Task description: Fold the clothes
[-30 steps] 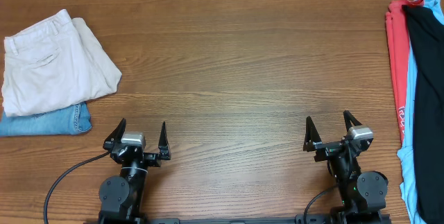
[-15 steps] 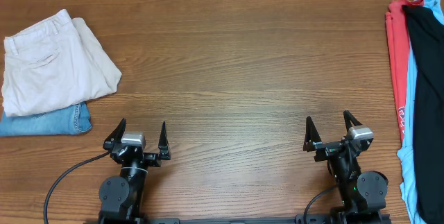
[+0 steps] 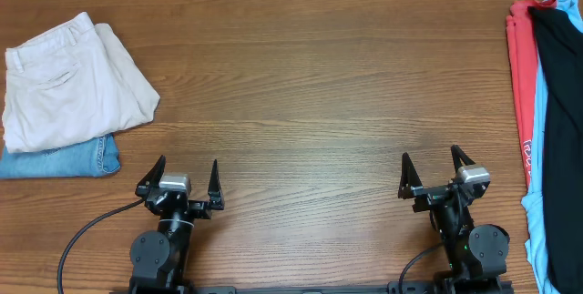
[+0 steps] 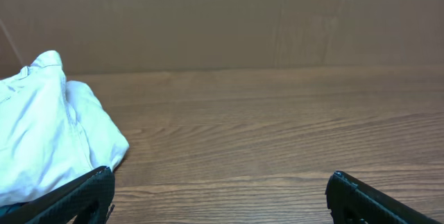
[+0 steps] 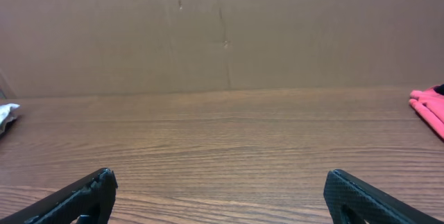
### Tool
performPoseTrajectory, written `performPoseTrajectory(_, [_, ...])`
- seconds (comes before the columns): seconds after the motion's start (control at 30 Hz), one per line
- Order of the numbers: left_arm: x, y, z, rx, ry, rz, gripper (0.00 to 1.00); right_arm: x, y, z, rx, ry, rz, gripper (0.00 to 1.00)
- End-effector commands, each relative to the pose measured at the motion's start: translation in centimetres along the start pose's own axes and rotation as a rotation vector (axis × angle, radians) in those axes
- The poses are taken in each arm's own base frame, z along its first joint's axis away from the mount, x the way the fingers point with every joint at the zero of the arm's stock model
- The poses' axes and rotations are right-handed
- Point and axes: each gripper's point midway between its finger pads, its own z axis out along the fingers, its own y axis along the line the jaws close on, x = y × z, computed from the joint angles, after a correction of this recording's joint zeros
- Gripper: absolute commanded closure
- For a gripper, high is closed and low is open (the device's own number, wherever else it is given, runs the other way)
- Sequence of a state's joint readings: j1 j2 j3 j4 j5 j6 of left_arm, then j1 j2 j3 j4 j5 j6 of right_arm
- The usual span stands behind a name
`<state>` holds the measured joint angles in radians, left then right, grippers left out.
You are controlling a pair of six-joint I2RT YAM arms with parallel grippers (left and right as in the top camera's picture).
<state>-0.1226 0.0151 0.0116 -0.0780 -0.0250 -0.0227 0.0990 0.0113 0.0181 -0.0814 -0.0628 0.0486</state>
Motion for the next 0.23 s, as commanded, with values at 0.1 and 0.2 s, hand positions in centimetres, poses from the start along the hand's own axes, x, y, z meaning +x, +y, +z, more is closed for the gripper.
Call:
performPoseTrajectory(0.1, [0.00,-0.14,-0.02,0.010,-0.008,0.015,0.00,0.22,0.06,0.02,-0.003,-0.002,0.004,0.00])
performPoseTrajectory(0.2, [0.00,-0.14,-0.02,0.010,-0.008,0.015,0.00,0.22,0.07,0.02,-0.004,-0.002,0.004,0.00])
